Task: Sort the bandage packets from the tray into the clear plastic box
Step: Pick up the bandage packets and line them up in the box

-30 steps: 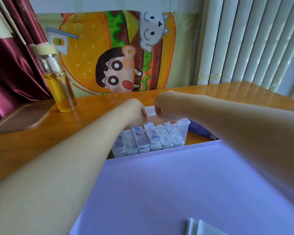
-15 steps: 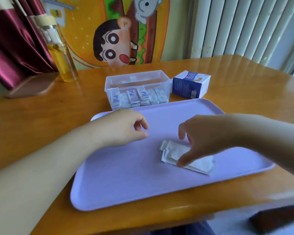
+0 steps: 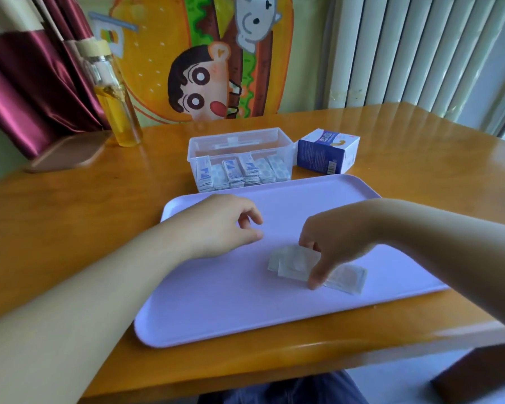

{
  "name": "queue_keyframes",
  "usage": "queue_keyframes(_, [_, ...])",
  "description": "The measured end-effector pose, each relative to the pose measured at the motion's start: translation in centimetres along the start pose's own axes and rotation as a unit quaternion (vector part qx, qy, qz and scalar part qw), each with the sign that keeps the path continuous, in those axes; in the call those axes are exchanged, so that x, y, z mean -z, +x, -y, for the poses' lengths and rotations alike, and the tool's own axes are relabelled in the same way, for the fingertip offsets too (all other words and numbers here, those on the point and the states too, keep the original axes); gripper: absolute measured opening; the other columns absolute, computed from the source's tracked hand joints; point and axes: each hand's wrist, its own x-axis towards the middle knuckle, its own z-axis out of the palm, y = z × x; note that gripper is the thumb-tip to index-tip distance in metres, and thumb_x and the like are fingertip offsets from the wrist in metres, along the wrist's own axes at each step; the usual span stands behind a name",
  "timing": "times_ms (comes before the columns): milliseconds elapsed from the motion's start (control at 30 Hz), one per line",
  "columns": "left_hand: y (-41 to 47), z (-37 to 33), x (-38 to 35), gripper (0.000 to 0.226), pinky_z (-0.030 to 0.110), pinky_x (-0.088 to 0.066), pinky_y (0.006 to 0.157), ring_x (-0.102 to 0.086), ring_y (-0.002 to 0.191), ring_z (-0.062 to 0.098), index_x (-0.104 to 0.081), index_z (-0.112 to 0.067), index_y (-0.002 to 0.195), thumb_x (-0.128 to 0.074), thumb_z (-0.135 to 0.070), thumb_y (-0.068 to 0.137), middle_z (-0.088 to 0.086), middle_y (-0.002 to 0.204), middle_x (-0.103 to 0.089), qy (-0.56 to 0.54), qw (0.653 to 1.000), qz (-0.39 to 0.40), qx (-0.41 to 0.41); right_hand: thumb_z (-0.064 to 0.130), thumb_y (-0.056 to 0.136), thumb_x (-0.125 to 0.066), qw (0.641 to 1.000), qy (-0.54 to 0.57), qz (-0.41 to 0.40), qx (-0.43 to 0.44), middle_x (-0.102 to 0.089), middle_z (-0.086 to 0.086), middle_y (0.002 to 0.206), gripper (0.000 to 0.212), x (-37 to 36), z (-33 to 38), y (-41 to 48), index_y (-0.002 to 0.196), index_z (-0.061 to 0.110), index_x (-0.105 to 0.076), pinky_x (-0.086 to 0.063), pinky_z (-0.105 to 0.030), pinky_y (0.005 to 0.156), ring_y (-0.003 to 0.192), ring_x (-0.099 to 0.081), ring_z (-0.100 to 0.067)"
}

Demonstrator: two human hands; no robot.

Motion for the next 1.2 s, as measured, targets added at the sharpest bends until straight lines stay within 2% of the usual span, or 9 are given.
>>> queue_keyframes(167, [1.4, 2.1, -0.1, 0.012, 0.028, -0.05, 0.07, -0.063, 0.071, 0.006, -0.063, -0.035, 0.086, -0.055, -0.044, 0.09, -0.017, 0.083, -0.066, -0.163, 0.983, -0.075, 0.049, 0.039, 0.075, -0.074, 0.943, 0.122, -0.31, -0.014, -0.054, 0.006, 0.072, 0.027, 1.3, -0.4, 1.7, 0.069, 0.025, -0.052, -0.037, -0.028, 0.055, 0.068, -0.05, -0.015])
queue_keyframes(300, [2.5, 1.0, -0.2, 0.053, 0.033, -0.05, 0.068, -0.065, 0.078, 0.02, -0.067, -0.012, 0.093, -0.035, -0.054, 0.095, 0.006, 0.092, -0.068, -0.617, 0.764, 0.05, 0.18, 0.019, 0.073, -0.076, 0.831, 0.17, -0.528, 0.046, -0.052, 0.01, 0.078, 0.011, 2.1, 0.4, 4.3, 0.077, 0.02, -0.066, -0.039, -0.029, 0.055, 0.064, -0.045, -0.007])
queue_keyframes(400, [3.0, 1.0, -0.8, 0.064, 0.043, -0.048, 0.083, -0.067, 0.09, 0.024, -0.074, -0.013, 0.088, -0.03, -0.058, 0.094, 0.007, 0.094, -0.07, -0.748, 0.64, 0.113, 0.135, -0.004, 0.061, -0.068, 0.817, 0.164, -0.538, 0.126, -0.05, 0.008, 0.078, 0.025, 1.5, 0.6, 6.2, 0.077, 0.015, -0.069, -0.047, -0.033, 0.052, 0.061, -0.047, -0.01])
queue_keyframes(500, [3.5, 1.1, -1.2, 0.042, 0.043, -0.047, 0.086, -0.066, 0.084, 0.021, -0.068, -0.015, 0.098, -0.036, -0.043, 0.097, 0.006, 0.089, -0.069, -0.783, 0.605, 0.09, 0.116, -0.014, 0.059, -0.062, 0.831, 0.172, -0.504, 0.159, -0.056, 0.0, 0.083, 0.039, 1.2, 0.3, 7.8, 0.086, 0.013, -0.07, -0.051, -0.034, 0.057, 0.067, -0.055, -0.018])
queue_keyframes(633, [4.0, 2.2, -1.9, 0.031, 0.038, -0.056, 0.076, -0.068, 0.079, 0.018, -0.062, -0.012, 0.116, -0.038, -0.024, 0.099, 0.008, 0.094, -0.069, -0.807, 0.575, 0.04, 0.129, -0.013, 0.077, -0.054, 0.833, 0.235, -0.465, 0.185, -0.058, 0.005, 0.092, 0.037, 0.7, 0.3, 8.3, 0.097, 0.015, -0.069, -0.043, -0.008, 0.068, 0.074, -0.056, -0.005])
queue_keyframes(733, [4.1, 2.9, -2.2, 0.031, 0.034, -0.058, 0.069, -0.07, 0.079, 0.014, -0.059, -0.015, 0.123, -0.038, -0.021, 0.1, 0.004, 0.097, -0.071, -0.806, 0.578, 0.022, 0.121, 0.009, 0.087, -0.06, 0.797, 0.376, -0.456, 0.125, -0.064, 0.008, 0.091, 0.015, 0.3, 0.2, 8.5, 0.096, 0.021, -0.064, -0.048, -0.015, 0.07, 0.079, -0.06, -0.006])
queue_keyframes(833, [3.9, 2.4, -2.8, 0.028, 0.027, -0.057, 0.063, -0.069, 0.079, 0.011, -0.062, -0.016, 0.118, -0.042, -0.013, 0.098, 0.002, 0.096, -0.072, -0.752, 0.651, 0.02, 0.096, 0.032, 0.081, -0.069, 0.756, 0.539, -0.363, 0.082, -0.066, 0.005, 0.08, 0.022, 0.1, 0.2, 8.7, 0.094, 0.018, -0.058, -0.052, -0.027, 0.064, 0.072, -0.067, -0.017])
queue_keyframes(967, [3.6, 1.9, -3.7, 0.027, 0.021, -0.054, 0.066, -0.07, 0.093, 0.016, -0.063, -0.015, 0.115, -0.048, -0.006, 0.094, 0.007, 0.107, -0.071, -0.657, 0.752, 0.001, 0.057, 0.021, 0.081, -0.071, 0.71, 0.661, -0.227, 0.087, -0.063, 0.0, 0.064, 0.022, -0.1, 0.8, 8.7, 0.077, 0.009, -0.053, -0.051, -0.022, 0.056, 0.056, -0.063, -0.012])
queue_keyframes(1200, [3.7, 1.9, -3.6, 0.026, 0.036, -0.057, 0.079, -0.068, 0.099, 0.023, -0.066, -0.014, 0.106, -0.043, -0.008, 0.097, 0.009, 0.104, -0.072, -0.657, 0.749, -0.02, 0.083, 0.018, 0.08, -0.071, 0.715, 0.661, -0.217, 0.064, -0.066, -0.001, 0.065, 0.016, 0.0, -0.2, 8.6, 0.07, 0.013, -0.06, -0.052, -0.029, 0.07, 0.063, -0.061, -0.013])
